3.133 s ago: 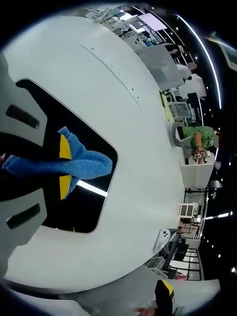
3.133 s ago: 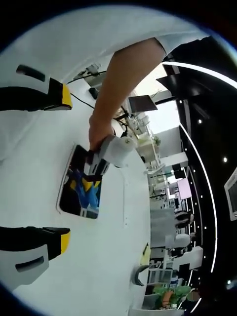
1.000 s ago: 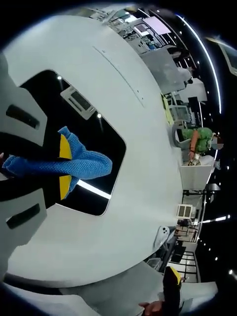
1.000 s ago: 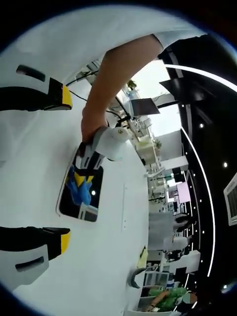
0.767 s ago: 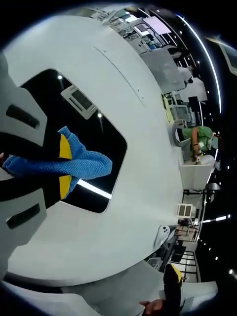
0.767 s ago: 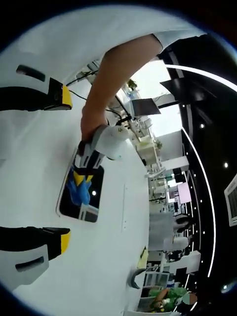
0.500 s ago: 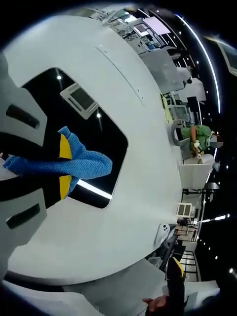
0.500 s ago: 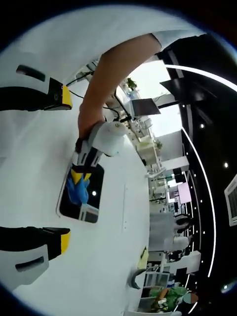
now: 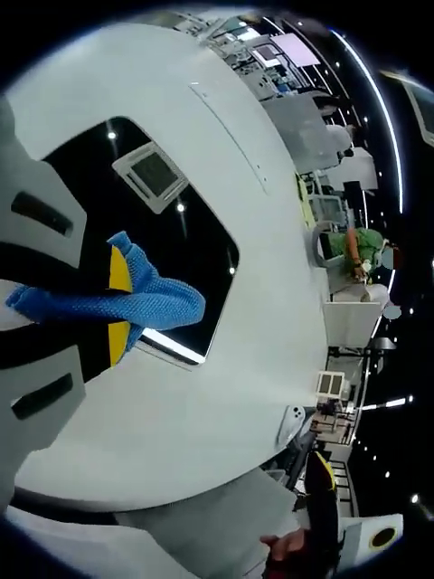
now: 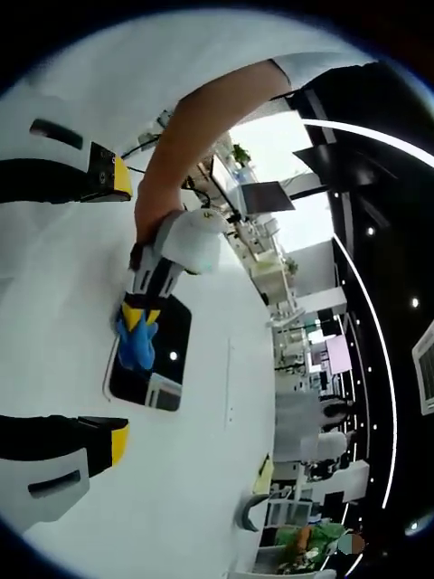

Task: Wipe the mirror surface with the cleaning cloth until all visible marks leave the cleaned area.

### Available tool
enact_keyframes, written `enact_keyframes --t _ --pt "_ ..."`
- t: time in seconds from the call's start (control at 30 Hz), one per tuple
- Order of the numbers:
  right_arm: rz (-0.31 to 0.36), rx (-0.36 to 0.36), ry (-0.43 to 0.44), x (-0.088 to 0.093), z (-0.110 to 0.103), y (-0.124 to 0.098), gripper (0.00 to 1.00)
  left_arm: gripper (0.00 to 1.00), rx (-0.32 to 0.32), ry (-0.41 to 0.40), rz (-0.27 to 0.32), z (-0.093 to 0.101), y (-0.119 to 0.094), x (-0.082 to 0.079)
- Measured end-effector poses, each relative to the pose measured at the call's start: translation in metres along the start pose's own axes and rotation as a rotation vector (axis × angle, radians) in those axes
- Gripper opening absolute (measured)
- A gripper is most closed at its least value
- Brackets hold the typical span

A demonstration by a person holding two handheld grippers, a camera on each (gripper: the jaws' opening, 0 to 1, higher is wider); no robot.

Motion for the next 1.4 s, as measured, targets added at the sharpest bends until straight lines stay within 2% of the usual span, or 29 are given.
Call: enact_keyframes --t 0.33,0.43,0.77,1.07,1.4 --pt "0.000 0.000 -0.002 0.000 0.001 0.001 0.99 0.07 -0.008 0.005 0.006 0.002 -0.002 0.000" --pt "0.003 0.004 0.003 0.000 0.002 0.001 1.00 0.07 -0.002 -0.024 0.013 0.000 -0.002 0.001" --pt "0.002 -0.002 0.020 0.001 0.002 0.004 1.00 0.07 0.008 0.020 0.004 0.001 -0.001 0.000" --pt "-0.002 -0.002 0.033 0.003 0.004 0.005 1.00 0.07 0.022 0.008 0.007 -0.001 -0.001 0.000" --pt "-0.016 -0.001 0.033 0.005 0.006 0.006 1.00 0.07 0.004 -0.009 0.021 -0.009 0.000 0.001"
Point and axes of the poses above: the point that each gripper's makers call its tool centre point, and the gripper's own axes: y roughly forward along the fingers, z roughly to its right, x roughly out of its underside, the point moved 3 cm from there along -y, roughly backward along the fingers, and after that the axes turned 1 degree about z, right-handed, at the moved point
